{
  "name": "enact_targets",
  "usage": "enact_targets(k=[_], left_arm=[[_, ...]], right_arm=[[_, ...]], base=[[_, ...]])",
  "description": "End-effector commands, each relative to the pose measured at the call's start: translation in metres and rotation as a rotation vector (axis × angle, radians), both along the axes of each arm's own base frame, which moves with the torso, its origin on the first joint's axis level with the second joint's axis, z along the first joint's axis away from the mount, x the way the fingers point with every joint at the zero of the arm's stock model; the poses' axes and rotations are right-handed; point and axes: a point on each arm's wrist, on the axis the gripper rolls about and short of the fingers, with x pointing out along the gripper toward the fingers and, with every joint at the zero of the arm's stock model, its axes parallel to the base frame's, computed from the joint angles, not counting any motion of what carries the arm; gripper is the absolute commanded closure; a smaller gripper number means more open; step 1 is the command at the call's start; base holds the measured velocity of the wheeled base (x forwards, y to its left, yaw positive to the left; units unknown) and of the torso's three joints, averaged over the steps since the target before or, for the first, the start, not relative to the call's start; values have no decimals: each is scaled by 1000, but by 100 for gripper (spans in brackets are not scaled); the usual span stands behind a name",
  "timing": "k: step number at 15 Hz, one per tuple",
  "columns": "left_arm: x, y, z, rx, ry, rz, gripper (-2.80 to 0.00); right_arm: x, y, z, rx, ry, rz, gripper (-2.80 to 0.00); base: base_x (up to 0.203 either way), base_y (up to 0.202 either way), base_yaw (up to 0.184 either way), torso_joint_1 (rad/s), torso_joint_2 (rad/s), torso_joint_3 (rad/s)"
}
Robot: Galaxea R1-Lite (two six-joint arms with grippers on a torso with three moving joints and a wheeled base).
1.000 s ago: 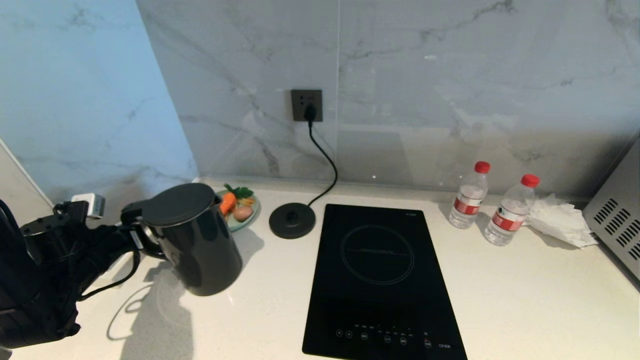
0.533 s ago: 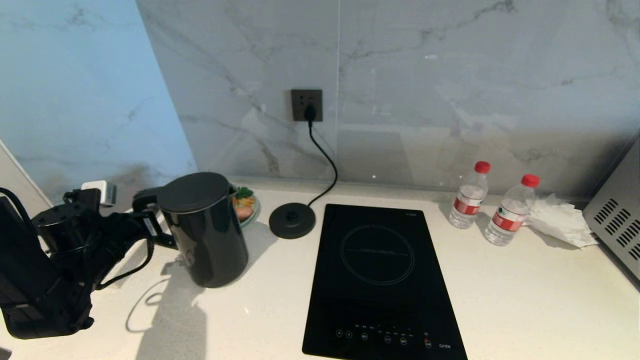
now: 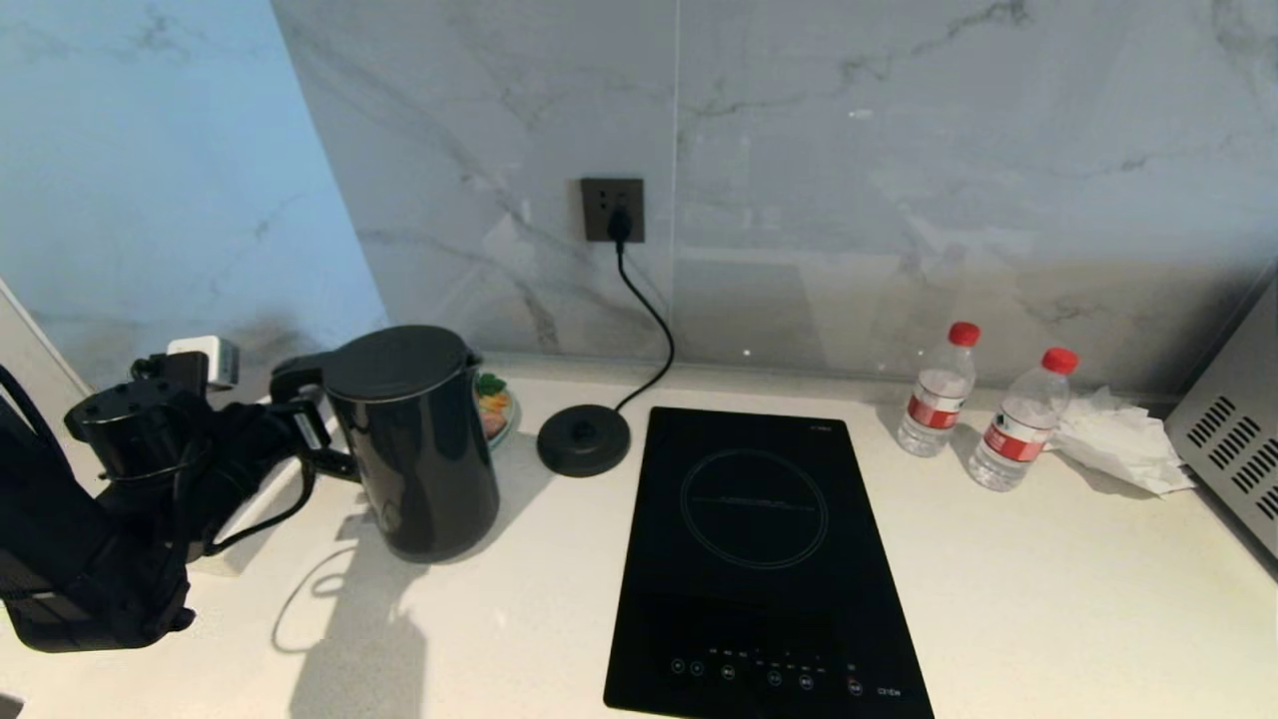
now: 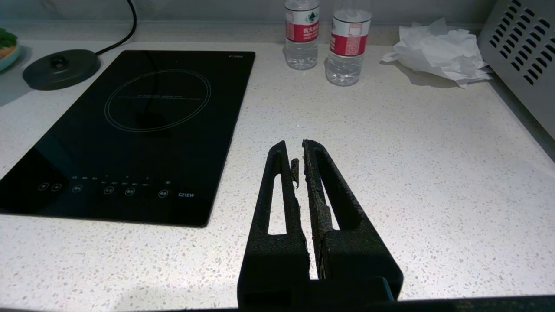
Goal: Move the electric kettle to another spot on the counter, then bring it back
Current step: Grab the kettle, then place it on the power base
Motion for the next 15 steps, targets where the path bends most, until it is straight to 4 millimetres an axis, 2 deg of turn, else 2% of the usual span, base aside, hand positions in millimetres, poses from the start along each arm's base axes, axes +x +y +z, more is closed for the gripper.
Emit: enact_targets(k=[1, 5, 7, 12, 15], left_arm=[[0, -11, 12, 2, -34, -29, 0], [7, -30, 36, -1, -50, -36, 0], [10, -40, 40, -3, -45, -39, 0], [15, -70, 37, -7, -24, -40, 0], [21, -92, 28, -9, 0, 11, 0]], right_arm=[[0, 0, 0, 0, -1, 0, 0], [0, 0, 0, 1, 0, 0, 0], [0, 0, 0, 0, -1, 0, 0], [0, 0, 0, 0, -1, 0, 0], [0, 0, 0, 1, -1, 0, 0]], base=[[0, 0, 0, 0, 0, 0], [0, 0, 0, 0, 0, 0], [0, 0, 0, 0, 0, 0], [0, 0, 0, 0, 0, 0], [0, 0, 0, 0, 0, 0]])
